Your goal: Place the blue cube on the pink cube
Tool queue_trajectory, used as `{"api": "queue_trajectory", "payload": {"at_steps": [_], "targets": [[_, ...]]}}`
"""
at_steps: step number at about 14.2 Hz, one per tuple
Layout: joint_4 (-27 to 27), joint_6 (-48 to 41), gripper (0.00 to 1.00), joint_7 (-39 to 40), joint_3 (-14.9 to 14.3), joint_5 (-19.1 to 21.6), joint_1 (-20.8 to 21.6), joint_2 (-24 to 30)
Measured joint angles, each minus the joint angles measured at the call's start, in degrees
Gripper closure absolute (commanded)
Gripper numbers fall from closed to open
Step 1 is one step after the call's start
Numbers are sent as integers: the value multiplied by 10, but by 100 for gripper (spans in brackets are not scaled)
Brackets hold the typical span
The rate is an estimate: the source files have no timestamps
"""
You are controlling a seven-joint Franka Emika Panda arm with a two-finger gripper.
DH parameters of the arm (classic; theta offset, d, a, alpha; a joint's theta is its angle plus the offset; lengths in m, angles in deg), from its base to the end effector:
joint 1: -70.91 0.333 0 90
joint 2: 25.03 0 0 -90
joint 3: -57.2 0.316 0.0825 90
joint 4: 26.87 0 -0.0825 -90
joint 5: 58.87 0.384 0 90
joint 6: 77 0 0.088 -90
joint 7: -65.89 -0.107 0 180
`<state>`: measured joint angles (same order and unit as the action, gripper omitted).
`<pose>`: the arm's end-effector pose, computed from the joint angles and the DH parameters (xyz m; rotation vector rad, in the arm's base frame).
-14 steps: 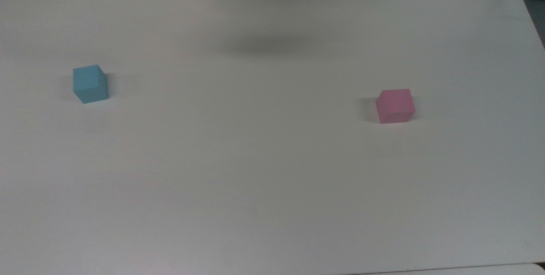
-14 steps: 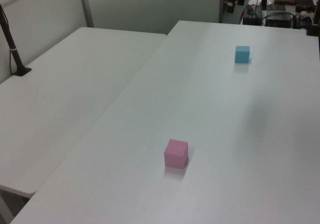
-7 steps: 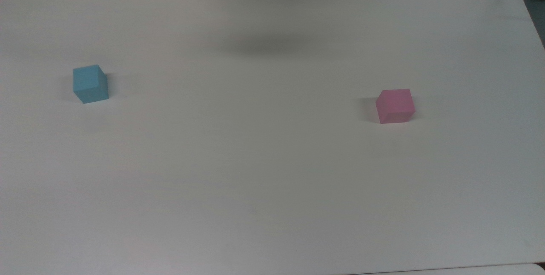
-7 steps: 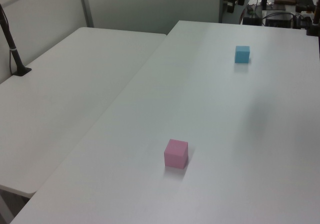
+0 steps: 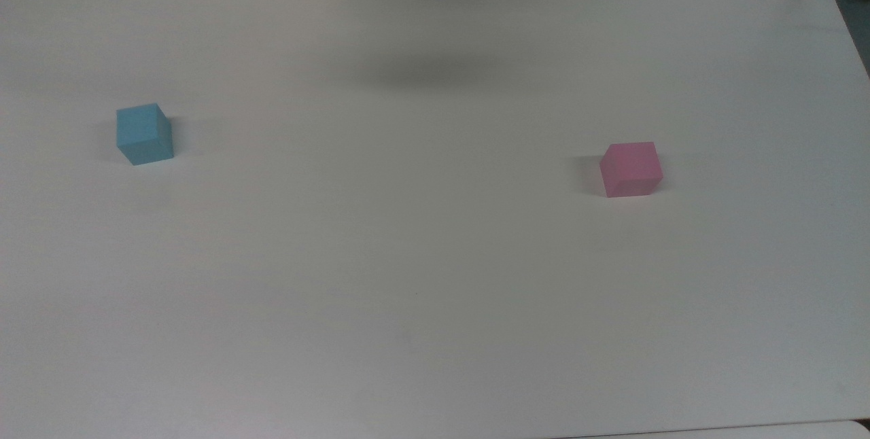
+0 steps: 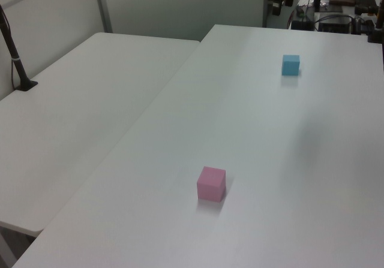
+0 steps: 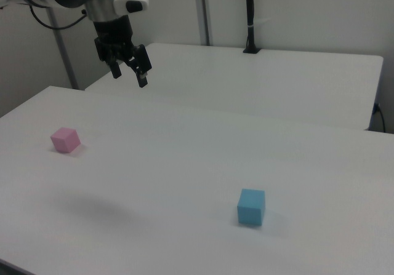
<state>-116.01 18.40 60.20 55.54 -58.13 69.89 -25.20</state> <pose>0.5647 -0.0251 0.6388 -3.1132 0.2286 -0.1655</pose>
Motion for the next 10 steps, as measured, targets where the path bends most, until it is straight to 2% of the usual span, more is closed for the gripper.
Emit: {"api": "queue_trajectory", "payload": {"at_steps": [10], "targets": [[-1,-4,0,0,0,0,8,-2]]}}
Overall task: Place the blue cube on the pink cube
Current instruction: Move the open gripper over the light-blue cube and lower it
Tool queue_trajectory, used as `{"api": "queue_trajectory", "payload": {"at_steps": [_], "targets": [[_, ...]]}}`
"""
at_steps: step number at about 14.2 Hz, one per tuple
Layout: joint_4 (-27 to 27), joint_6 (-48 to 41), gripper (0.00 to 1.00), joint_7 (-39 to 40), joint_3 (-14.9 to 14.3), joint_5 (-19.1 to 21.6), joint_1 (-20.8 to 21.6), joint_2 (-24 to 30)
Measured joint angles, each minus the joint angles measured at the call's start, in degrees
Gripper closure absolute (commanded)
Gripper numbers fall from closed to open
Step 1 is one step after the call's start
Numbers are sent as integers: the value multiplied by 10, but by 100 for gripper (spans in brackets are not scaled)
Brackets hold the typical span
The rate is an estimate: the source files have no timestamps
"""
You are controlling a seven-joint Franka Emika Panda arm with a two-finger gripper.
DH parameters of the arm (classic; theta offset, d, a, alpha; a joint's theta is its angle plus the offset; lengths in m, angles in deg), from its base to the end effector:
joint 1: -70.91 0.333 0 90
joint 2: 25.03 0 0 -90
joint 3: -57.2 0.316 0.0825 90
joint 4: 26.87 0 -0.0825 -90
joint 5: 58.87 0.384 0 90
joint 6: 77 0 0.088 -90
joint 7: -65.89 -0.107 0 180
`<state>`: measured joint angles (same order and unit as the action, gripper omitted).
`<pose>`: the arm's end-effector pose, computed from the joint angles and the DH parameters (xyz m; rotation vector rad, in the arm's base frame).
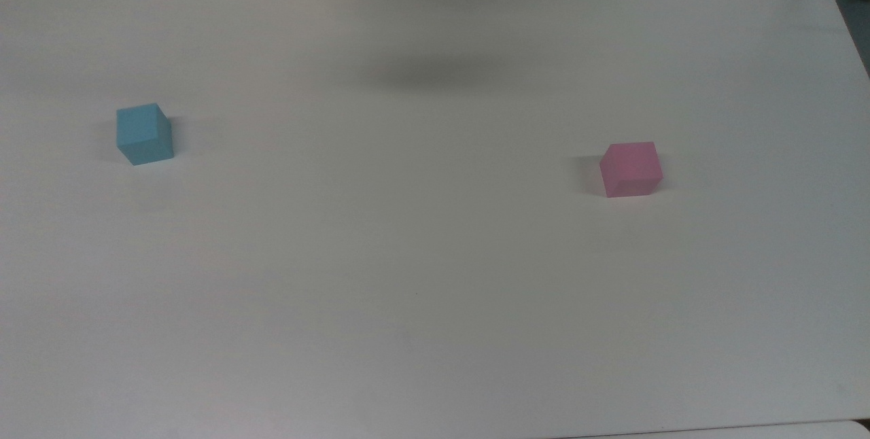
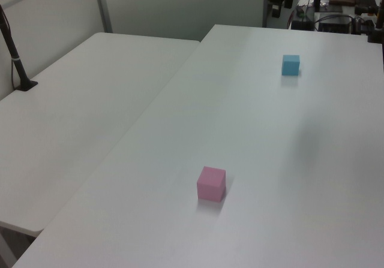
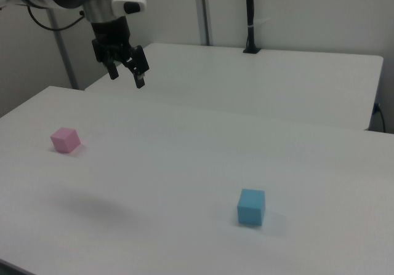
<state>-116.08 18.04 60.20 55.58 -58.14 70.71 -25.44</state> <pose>0.5657 -0.0167 0.6352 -3.1157 0.2053 -0.1471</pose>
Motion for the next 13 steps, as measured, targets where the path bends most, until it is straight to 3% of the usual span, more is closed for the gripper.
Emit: {"api": "queue_trajectory", "payload": {"at_steps": [4,13], "targets": [[0,0,0,0,0,-25,12,-3],[-1,0,0,0,1,-28,20,-14]]}}
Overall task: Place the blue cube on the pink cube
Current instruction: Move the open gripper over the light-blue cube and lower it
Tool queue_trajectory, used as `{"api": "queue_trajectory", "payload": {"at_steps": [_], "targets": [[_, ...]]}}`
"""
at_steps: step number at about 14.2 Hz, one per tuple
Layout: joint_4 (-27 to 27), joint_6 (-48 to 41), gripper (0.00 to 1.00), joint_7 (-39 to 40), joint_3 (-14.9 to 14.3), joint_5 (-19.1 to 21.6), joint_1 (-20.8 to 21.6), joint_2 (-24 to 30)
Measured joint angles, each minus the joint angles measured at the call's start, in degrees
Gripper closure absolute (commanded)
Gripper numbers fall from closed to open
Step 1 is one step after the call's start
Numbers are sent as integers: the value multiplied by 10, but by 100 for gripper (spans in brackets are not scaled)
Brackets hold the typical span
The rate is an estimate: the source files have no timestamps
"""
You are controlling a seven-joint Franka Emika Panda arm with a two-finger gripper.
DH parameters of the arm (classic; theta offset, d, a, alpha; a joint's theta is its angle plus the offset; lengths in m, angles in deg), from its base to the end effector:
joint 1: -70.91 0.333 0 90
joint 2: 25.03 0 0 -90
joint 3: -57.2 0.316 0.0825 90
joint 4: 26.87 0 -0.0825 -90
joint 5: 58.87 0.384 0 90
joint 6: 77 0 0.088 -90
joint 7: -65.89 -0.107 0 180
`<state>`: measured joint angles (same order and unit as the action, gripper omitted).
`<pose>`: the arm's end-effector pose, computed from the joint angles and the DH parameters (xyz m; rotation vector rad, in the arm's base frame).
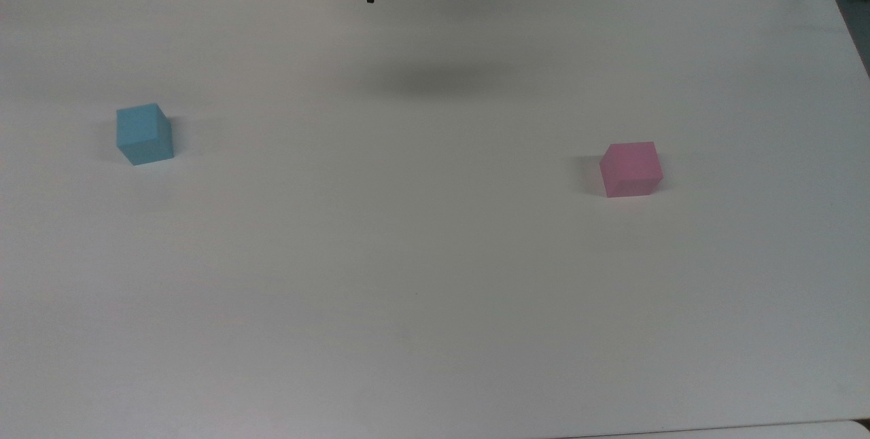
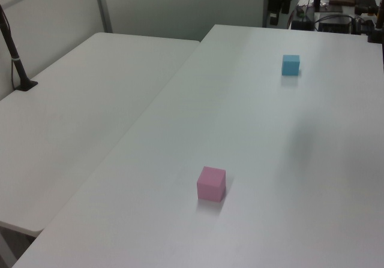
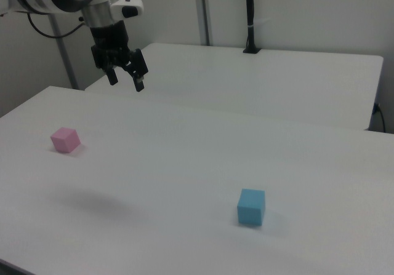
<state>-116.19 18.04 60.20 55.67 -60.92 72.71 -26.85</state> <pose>0.5731 -0.0006 0.6204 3.1034 -0.1438 0.1086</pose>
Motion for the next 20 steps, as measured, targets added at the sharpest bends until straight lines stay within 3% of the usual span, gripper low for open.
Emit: {"api": "queue_trajectory", "payload": {"at_steps": [7,11,14,18,20], "targets": [[1,-38,0,42,-2,-21,-1,0],[2,-87,0,223,-29,-37,-13,4],[-5,-95,0,295,-62,-43,-19,2],[-109,76,0,337,-125,-49,-29,-2],[-146,131,2,355,-148,-26,-34,-6]]}}
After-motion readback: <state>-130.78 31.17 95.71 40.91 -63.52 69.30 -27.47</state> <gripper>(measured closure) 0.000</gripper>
